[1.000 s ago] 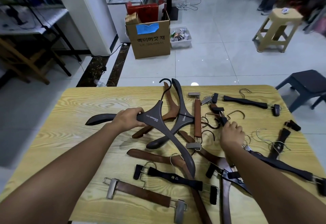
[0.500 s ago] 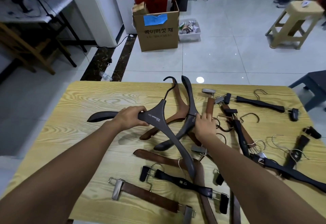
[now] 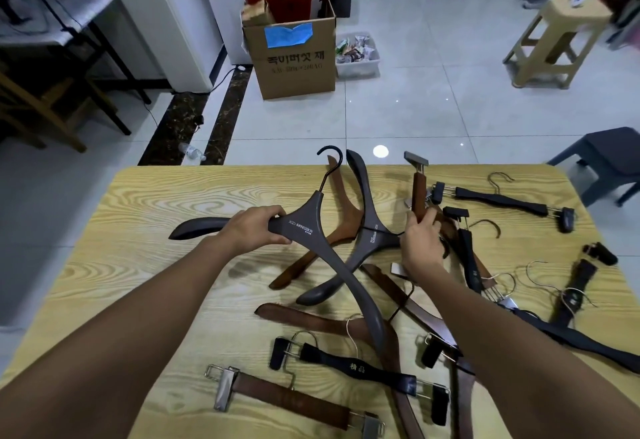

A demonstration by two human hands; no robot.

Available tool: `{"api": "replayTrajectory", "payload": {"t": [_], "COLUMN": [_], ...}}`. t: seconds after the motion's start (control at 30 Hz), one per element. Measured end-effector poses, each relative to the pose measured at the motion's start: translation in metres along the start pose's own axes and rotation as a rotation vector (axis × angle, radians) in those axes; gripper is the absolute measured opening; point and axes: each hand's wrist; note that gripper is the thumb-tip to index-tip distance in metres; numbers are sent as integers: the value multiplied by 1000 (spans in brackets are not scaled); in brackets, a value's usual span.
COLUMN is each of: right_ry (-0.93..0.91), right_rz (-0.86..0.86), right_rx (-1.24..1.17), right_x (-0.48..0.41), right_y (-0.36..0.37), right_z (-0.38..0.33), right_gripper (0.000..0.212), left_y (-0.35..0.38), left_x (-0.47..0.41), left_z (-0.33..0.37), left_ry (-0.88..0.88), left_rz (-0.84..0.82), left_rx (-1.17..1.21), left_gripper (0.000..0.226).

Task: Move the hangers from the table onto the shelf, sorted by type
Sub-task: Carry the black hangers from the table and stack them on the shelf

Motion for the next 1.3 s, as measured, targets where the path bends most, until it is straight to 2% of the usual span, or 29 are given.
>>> {"api": "replayTrajectory", "payload": {"t": [0.1, 0.2, 0.37, 0.5, 0.57, 0.67, 0.77, 0.9, 1.1, 1.3], "right_ry": [-28, -27, 68, 119, 124, 40, -15, -15, -200, -356], "right_rz": [30, 34, -97, -163, -144, -81, -136, -105, -83, -139], "right_rx": [-40, 23, 101, 226, 252, 253, 138, 109, 78, -83], "right_x": [0, 3, 10, 17, 18, 12, 6, 1, -9, -10], "right_y": [-9, -13, -10, -3, -1, 2, 8, 10, 5, 17], "right_z": [13, 26, 46, 53, 51, 42, 30, 18, -24, -83], "right_gripper": [54, 54, 36, 34, 33, 31, 42, 28, 29, 32], "left_y": [-1, -1, 2, 7, 9, 10, 11, 9, -1, -16], "left_x": [-3, -4, -5, -5, -5, -4, -4, -5, -3, 10], "left_z": [8, 15, 26, 30, 31, 31, 27, 20, 3, -27], "left_ry": [18, 43, 64, 64, 67, 62, 59, 56, 30, -30], "left_rz": [-1, 0, 1, -13, -12, -12, -10, 2, 29, 69], "left_rx": [11, 7, 10, 7, 2, 1, -13, -26, -12, -9], "left_gripper": [44, 43, 42, 41, 41, 42, 43, 44, 43, 47]}}
Point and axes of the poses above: each hand's wrist, its own x-axis away from the middle knuckle, its own y-axis out of the palm, z = x × y, and after that the axes turned 1 degree about -x, right-handed
